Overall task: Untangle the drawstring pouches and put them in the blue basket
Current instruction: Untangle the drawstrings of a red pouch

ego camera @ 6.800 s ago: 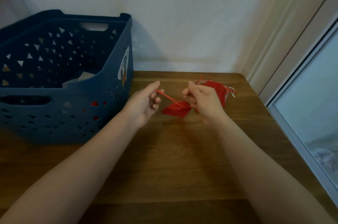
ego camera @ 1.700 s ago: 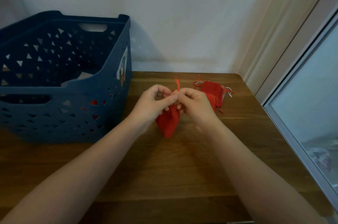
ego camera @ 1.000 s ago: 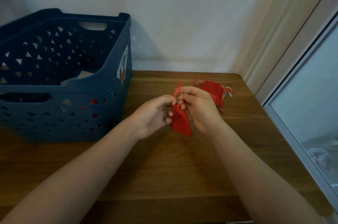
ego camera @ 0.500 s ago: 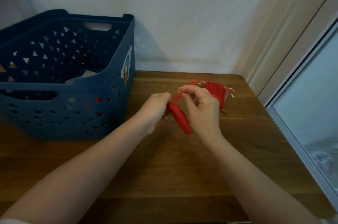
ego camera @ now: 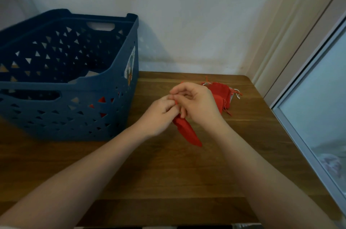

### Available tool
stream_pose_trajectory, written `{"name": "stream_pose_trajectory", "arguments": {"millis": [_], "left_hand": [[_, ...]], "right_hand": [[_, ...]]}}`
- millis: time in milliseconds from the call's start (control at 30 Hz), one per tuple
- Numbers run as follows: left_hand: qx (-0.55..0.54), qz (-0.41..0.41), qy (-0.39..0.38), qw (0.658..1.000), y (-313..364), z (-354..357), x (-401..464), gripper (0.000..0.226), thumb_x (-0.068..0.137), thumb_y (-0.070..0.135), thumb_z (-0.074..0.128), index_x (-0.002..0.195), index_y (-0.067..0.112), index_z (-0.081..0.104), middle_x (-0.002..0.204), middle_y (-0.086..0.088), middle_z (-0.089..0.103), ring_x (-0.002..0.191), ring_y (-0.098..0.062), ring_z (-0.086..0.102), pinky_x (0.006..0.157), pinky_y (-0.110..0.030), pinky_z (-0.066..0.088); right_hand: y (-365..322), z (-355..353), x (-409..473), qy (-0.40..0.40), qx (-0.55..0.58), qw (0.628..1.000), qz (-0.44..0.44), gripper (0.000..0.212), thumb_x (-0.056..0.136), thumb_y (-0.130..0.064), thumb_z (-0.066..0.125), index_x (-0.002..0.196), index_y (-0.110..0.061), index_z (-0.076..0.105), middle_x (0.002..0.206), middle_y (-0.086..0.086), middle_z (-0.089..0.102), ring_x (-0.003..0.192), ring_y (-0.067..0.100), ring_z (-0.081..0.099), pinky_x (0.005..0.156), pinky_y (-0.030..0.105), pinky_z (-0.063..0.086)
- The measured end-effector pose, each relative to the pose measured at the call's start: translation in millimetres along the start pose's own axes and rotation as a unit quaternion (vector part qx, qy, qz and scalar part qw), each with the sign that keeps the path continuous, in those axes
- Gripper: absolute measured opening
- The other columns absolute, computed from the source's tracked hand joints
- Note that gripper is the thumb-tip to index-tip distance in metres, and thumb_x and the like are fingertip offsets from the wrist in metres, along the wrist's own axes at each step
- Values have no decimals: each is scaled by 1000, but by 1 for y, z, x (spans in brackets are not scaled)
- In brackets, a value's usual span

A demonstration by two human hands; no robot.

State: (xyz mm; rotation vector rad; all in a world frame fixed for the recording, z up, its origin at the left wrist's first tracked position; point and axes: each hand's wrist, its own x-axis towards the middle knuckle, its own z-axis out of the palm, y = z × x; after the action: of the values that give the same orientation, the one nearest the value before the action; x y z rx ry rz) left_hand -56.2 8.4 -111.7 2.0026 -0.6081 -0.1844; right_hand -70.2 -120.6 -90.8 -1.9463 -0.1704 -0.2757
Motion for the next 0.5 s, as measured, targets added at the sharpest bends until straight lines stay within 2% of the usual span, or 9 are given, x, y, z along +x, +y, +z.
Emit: {"name": "stream_pose_trajectory", "arguments": {"millis": [67, 133, 233, 300, 367, 500], "left_hand": [[2, -8, 8, 1000, -2, 1, 2, 34, 98, 21, 42, 72, 12, 62, 95, 5, 53, 72, -6, 53, 71, -25, 47], [-10, -32, 30, 999, -4, 1, 4, 33, 97, 21, 42, 72, 8, 60, 92, -1, 53, 76, -14, 53, 75, -31, 47], [-17, -71, 55, 996, -6, 1, 8, 33, 96, 23, 44, 76, 0, 57, 83, -9, 50, 76, -25, 52, 75, -42, 44], [-40, -104, 58, 992, -7, 2, 9, 30, 95, 26, 46, 75, 6, 57, 78, -11, 51, 75, -28, 52, 76, -45, 43], [-68, -129, 51, 988, -6, 2, 9, 31, 95, 30, 46, 78, 8, 60, 78, -10, 55, 77, -29, 55, 78, -46, 46], [-135, -132, 28, 982, -1, -1, 5, 30, 97, 27, 44, 77, 14, 62, 77, -2, 61, 82, -20, 58, 76, -32, 46]], "right_hand": [[3, 2, -2, 3, -18, 1000, 3, 24, 90, -3, 57, 105, -21, 57, 81, -3, 64, 39, 4, 51, 41, 14, 40], [9, 3, -5, 2, -30, 999, 20, 41, 90, -4, 55, 127, -21, 45, 86, -2, 64, 47, 2, 56, 49, 15, 44], [16, 2, -10, -26, -81, 996, 23, 56, 88, -2, 56, 137, -20, 36, 90, -4, 65, 68, 0, 61, 65, 16, 50], [16, 0, -12, -41, -137, 990, 5, 50, 87, -4, 58, 133, -18, 43, 89, -8, 62, 74, -2, 58, 71, 8, 47], [15, -1, -14, -45, -171, 984, -18, 36, 87, -6, 60, 120, -15, 55, 88, -11, 59, 76, -3, 56, 71, 4, 44], [20, -3, -13, -9, -153, 987, -58, 19, 83, -10, 67, 100, -19, 68, 84, -13, 61, 80, 3, 61, 78, 16, 49]]}}
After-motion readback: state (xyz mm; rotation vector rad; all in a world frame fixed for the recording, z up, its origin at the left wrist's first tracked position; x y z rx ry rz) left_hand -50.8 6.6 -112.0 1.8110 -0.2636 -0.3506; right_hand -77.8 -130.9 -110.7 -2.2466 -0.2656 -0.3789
